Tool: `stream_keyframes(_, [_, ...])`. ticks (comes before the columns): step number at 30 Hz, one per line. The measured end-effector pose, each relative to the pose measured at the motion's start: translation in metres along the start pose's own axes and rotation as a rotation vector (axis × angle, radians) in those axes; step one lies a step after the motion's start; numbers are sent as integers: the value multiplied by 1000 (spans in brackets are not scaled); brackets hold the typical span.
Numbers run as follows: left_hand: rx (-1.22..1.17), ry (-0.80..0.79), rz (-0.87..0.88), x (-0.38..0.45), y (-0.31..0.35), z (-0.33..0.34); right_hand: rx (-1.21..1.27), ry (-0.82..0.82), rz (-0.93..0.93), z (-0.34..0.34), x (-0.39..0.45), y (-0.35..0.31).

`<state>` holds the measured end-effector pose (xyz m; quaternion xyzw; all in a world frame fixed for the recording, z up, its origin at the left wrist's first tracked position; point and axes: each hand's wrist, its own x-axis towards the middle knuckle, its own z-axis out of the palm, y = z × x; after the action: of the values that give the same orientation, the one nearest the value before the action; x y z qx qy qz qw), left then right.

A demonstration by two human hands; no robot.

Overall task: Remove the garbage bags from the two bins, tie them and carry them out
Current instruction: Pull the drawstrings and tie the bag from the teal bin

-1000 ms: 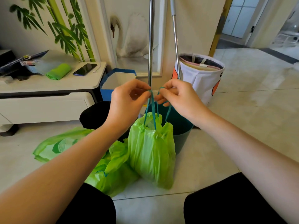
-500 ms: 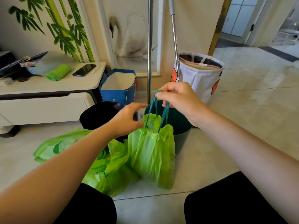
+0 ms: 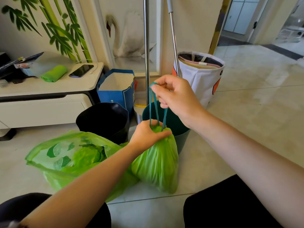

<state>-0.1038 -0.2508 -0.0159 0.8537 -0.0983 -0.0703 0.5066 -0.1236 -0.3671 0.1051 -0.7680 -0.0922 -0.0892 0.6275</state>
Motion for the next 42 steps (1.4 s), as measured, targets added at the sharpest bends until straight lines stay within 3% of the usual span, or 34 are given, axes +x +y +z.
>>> stream_keyframes(7, [126,24,56,-1,-19,10,124,71,-71,-6,1,-4])
stream_keyframes(17, [503,-371,10,1,-7,-19,165,122,-40,-6,3,-2])
stream_keyframes(19, [540,-305,27,1,2,-31,170,117,-35,-8,5,0])
stream_keyframes(23, [420,-18,72,-5,13,-46,201,85,-46,-4,3,-4])
stream_keyframes(25, [334,12,44,-10,11,-46,172,54,-48,-1,2,-5])
stream_keyframes(32, [184,-97,92,-18,22,-25,35,36,-79,6,1,-2])
stream_keyframes(42, [659,-309,330,-15,2,-42,56,143,-28,-6,9,8])
